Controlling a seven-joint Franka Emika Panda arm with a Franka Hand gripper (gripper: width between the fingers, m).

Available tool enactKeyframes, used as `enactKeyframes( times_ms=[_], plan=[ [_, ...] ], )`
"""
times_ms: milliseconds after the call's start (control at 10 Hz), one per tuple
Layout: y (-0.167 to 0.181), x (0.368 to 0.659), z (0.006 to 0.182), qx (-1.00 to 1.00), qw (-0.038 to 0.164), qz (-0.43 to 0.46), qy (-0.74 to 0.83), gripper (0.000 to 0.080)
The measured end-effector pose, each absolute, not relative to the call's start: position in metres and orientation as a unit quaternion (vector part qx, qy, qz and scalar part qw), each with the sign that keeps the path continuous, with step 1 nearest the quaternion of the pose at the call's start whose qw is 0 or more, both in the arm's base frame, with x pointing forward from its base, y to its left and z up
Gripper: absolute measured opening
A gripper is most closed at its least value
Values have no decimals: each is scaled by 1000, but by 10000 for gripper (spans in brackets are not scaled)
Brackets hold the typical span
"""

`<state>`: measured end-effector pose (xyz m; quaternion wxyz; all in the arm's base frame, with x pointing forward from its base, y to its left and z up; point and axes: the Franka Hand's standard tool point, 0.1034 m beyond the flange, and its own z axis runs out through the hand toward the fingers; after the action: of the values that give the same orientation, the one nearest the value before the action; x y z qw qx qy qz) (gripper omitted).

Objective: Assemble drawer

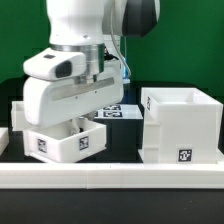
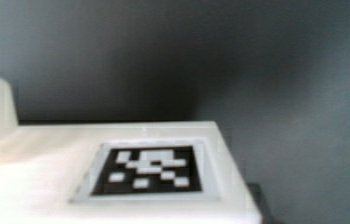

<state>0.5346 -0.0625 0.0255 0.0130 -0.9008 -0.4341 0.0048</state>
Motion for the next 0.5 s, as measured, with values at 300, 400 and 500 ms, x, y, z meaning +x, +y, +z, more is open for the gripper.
enactKeyframes(
  times_ms=[300, 400, 500],
  plan=[
    [-56, 533, 21, -843, 10, 10, -537, 41],
    [-57, 533, 21, -830, 9, 12, -557, 41],
    [-59, 533, 21, -810, 8, 13, -587, 41]
  ],
)
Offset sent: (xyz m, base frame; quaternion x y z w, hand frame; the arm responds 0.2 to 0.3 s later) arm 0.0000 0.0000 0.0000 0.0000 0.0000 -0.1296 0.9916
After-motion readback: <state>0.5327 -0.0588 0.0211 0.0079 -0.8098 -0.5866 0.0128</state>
